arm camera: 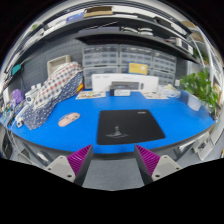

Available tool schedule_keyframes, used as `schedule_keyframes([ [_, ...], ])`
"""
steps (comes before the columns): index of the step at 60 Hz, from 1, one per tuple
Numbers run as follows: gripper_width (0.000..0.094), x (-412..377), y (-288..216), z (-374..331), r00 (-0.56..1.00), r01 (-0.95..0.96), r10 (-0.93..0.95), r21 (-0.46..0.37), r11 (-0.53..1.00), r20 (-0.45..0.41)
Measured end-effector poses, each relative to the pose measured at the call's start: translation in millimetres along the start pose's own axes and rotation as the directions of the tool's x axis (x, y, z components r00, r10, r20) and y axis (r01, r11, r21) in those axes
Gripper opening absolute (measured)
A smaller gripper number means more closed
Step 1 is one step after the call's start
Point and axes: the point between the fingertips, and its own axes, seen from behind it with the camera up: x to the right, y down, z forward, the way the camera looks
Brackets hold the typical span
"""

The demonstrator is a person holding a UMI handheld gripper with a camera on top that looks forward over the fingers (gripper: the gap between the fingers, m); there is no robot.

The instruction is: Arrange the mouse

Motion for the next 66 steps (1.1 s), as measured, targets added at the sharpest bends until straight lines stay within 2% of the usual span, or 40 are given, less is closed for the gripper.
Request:
schedule_keyframes([
  [18,0.084,-149.1,-3.1,64.8,0.992,0.035,-0.031,-0.031,0.999,0.119],
  [37,0.0832,-227.4,-33.2,147.7,0.99,0.049,-0.04,-0.064,0.997,0.137],
  [42,0.0823,-231.5,-40.3,168.7,0.992,0.082,-0.074,-0.07,0.994,0.106],
  [52,0.0735,-243.5,-63.8,203.2,0.992,0.079,-0.07,-0.078,0.994,0.105],
  [59,0.0582,-249.6,-75.3,222.6,0.992,0.079,-0.069,-0.089,0.993,0.104],
  [61,0.0482,-251.2,-76.6,224.9,0.992,0.08,-0.07,-0.095,0.992,0.107],
  [66,0.047,-250.5,-76.2,226.6,0.992,0.081,-0.069,-0.115,0.99,0.105],
])
